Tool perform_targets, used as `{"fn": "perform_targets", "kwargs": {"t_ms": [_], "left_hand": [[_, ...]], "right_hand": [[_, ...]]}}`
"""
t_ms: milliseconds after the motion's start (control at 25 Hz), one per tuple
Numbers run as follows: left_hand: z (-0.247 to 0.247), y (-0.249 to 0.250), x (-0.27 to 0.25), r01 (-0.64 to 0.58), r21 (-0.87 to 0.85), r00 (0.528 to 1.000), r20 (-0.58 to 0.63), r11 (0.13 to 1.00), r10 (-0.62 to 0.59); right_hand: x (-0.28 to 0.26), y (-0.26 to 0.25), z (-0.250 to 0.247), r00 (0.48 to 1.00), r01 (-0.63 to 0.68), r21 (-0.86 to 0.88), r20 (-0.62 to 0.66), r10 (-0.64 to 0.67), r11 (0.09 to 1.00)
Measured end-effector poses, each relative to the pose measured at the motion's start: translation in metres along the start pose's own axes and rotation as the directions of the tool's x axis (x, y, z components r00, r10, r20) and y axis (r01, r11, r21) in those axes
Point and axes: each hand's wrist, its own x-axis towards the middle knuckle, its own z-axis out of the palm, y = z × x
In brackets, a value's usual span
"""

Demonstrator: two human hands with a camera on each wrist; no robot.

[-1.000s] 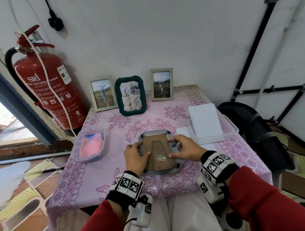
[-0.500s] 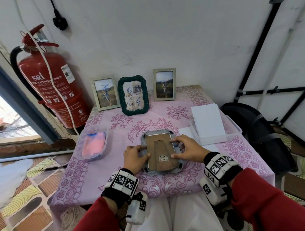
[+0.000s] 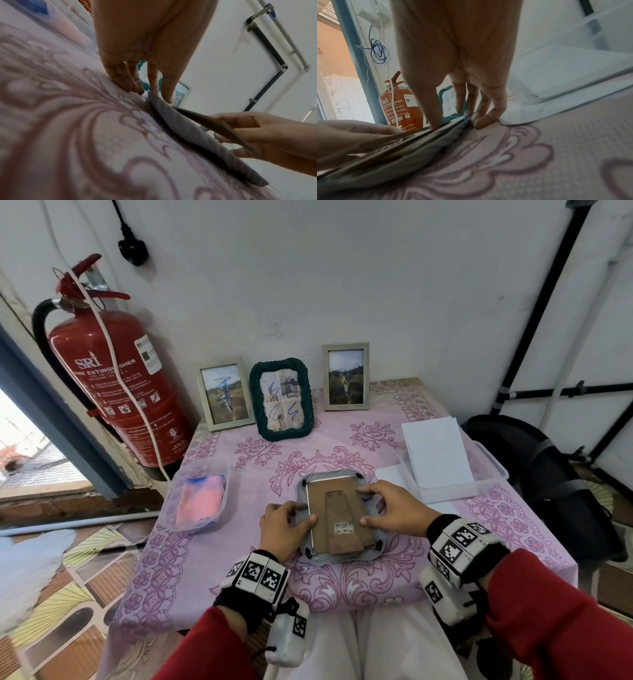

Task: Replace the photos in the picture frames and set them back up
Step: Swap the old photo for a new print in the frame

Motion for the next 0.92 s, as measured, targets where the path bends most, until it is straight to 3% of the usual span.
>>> {"fn": "perform_targets", "kwargs": {"t_ms": [160,360,720,920], "left_hand": [[-0.003,0.001,0.008,0.028,-0.006,0.999,0.043,1.000,-0.028],[-0.003,-0.003,0.011,0.002,0.030,0.997,0.081,1.000,-0.004],[-0.001,-0.005,0.013,0.010,-0.054,0.999,0.051,0.998,-0.007],[-0.001,-0.009,0.014,0.003,-0.085,0.998,0.068,0.996,0.003]], "right_hand": [[0.006,-0.007,0.001,0.991,-0.043,-0.017,-0.128,0.040,0.999],[0.012,-0.012,0.004,0.996,-0.085,-0.090,-0.032,0.082,0.992],[0.015,-0.016,0.004,0.996,-0.091,-0.104,-0.008,0.091,0.990],[0.012,-0.015,0.005,0.992,-0.116,-0.029,-0.054,0.114,0.993]]}}
